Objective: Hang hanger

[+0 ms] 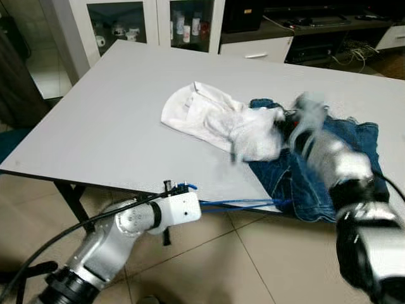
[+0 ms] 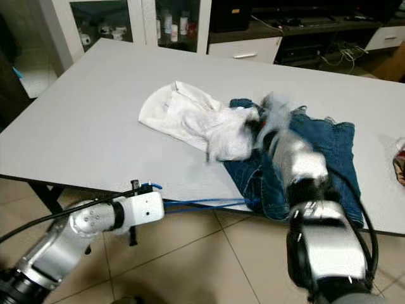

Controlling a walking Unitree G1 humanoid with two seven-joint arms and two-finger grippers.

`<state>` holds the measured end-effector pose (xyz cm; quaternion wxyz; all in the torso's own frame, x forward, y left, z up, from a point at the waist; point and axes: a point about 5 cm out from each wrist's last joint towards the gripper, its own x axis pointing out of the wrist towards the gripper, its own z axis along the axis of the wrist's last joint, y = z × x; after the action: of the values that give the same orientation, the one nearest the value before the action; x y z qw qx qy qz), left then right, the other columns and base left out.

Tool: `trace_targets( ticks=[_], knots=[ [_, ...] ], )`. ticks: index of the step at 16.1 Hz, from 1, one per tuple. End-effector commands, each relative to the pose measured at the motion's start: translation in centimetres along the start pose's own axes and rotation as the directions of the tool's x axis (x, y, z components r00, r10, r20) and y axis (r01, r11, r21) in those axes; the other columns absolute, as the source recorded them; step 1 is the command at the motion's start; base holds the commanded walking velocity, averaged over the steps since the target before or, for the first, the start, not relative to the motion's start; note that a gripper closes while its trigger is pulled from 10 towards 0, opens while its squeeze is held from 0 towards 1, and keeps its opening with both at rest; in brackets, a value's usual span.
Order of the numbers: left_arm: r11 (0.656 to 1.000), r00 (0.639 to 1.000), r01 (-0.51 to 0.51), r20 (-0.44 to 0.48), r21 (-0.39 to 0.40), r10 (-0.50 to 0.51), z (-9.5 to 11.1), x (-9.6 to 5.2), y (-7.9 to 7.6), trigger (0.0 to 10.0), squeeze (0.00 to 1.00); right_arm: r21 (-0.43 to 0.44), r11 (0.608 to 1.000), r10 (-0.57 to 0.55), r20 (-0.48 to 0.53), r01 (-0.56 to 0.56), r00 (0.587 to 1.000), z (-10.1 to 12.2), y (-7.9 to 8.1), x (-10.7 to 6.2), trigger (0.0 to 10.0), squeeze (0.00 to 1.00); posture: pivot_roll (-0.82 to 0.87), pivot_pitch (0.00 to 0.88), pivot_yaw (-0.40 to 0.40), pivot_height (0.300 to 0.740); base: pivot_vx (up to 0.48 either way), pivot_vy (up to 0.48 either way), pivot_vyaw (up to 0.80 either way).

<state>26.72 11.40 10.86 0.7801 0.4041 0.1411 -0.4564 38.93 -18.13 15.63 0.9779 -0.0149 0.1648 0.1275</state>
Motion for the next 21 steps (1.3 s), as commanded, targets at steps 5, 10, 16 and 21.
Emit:
trace_targets(
  ticks=[5, 10, 16, 21],
  knots=[
    [0.978, 0.994, -0.022, 0.099, -0.209, 0.044, 0.9, 0.1, -0.4, 10.0, 0.0, -0.112, 0.983, 0.151, 0.046, -0.145, 0.987, -0.2, 0.4, -0.7, 10.0, 0.0, 0.1, 0.08, -0.085, 0.74, 0.0, 0.0, 0.0],
    [0.994, 0.997, -0.071, 0.03, -0.08, 0.074, -0.1, 0.2, 0.0, 10.0, 0.0, -0.075, 0.964, 0.262, 0.085, -0.256, 0.961, -0.3, -1.0, -3.0, 10.0, 0.0, 0.08, 0.07, -0.085, 0.74, 0.0, 0.0, 0.0],
    [0.996, 0.994, -0.091, 0.053, -0.014, 0.092, 0.4, 0.6, 0.6, 10.0, 0.0, -0.059, 0.902, 0.432, 0.112, -0.428, 0.895, 0.8, -1.3, -6.2, 10.0, 0.0, 0.06, 0.056, -0.091, 0.74, 0.0, 0.0, 0.0],
    [0.993, 0.993, -0.106, 0.06, 0.047, 0.103, 0.2, 0.6, 0.6, 10.0, 0.0, -0.386, 0.814, 0.412, -0.141, -0.434, 0.9, -1.7, -2.9, -8.7, 10.0, 1.0, 0.05, 0.052, -0.094, 0.74, 0.0, 0.0, 0.0]
  ],
)
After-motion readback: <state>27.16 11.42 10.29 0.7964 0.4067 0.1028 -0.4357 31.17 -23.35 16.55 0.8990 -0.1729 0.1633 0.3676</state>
